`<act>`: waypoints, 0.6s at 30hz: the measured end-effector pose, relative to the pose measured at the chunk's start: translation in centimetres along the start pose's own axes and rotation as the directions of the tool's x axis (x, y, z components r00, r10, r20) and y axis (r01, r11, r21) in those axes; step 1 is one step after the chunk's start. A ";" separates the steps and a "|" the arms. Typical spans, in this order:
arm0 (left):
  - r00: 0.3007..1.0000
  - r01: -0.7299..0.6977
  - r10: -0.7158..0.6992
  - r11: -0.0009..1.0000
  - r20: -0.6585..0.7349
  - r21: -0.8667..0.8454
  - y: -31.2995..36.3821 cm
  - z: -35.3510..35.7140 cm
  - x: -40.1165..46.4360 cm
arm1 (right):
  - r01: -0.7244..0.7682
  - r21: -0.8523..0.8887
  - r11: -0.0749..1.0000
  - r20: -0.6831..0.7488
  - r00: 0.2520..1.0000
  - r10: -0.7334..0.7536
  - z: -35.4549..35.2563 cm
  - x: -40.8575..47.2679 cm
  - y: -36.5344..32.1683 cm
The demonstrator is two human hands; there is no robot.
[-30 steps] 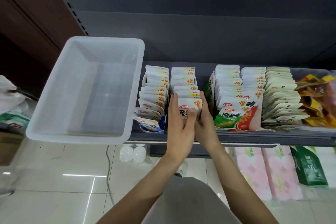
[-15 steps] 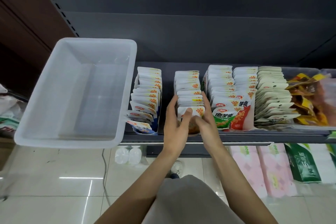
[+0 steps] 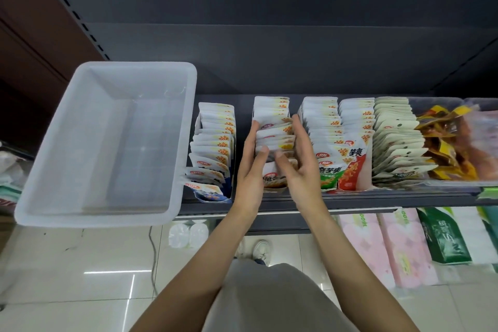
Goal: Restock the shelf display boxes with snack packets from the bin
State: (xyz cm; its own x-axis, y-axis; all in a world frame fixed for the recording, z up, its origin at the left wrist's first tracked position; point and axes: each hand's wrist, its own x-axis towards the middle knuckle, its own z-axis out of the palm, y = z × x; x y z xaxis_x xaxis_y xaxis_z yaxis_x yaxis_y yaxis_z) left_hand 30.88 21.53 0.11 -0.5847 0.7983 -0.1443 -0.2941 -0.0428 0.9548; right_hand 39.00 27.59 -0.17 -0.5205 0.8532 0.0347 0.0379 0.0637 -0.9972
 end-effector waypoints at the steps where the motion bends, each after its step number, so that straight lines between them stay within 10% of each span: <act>1: 1.000 -0.017 0.017 1.000 -0.014 -0.013 -0.1 -0.2 -0.2 | 0.021 -0.037 0.999 0.015 1.000 -0.021 -0.2 -0.2 0.1; 18: 0.998 -0.005 0.014 0.991 -0.066 0.134 -0.5 0.9 1.4 | -0.070 -0.110 0.992 0.000 0.998 0.070 0.4 0.4 -0.7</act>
State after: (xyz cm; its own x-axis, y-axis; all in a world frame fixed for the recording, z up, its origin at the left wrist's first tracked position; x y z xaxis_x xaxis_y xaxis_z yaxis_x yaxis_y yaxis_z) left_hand 30.92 23.21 -0.35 -0.6372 0.7564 -0.1478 -0.1872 0.0341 0.9817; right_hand 38.40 27.66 0.51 -0.5165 0.8555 -0.0353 0.1674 0.0605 -0.9840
